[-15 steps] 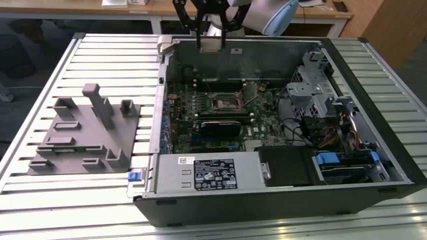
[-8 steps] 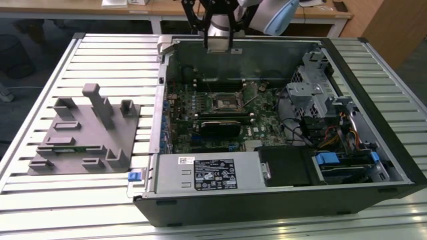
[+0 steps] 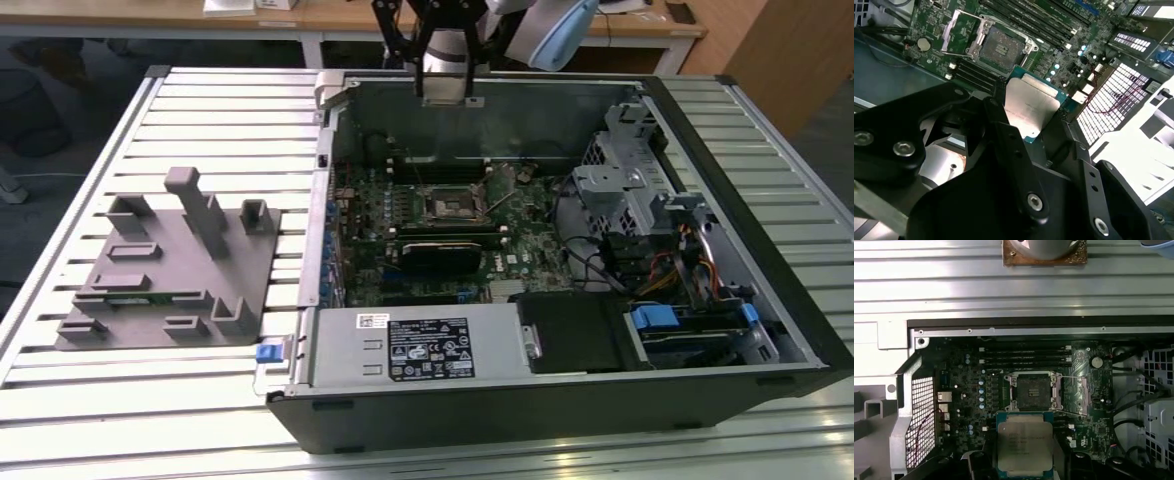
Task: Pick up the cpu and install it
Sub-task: 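Place the cpu into insertion slot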
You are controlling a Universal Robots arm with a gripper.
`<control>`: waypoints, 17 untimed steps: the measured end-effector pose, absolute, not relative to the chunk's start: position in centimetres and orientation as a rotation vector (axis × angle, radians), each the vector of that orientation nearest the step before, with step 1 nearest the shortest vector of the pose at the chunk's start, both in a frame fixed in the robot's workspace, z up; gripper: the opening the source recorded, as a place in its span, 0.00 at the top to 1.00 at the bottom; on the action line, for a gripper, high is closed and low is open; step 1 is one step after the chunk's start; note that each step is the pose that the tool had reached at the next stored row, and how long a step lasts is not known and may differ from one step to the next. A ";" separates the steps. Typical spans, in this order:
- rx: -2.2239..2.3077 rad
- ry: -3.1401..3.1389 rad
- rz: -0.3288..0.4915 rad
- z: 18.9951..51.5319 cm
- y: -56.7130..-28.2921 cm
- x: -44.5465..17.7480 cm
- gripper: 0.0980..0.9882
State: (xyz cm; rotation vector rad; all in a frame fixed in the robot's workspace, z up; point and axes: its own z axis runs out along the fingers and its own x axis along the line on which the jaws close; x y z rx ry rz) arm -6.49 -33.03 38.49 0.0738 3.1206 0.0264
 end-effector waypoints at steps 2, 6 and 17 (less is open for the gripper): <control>0.074 3.121 0.026 38.5 -33.0 -6.4 0.51; 0.080 3.120 0.026 38.5 -33.0 -6.4 0.51; 0.257 3.109 0.021 38.4 -32.9 -6.4 0.51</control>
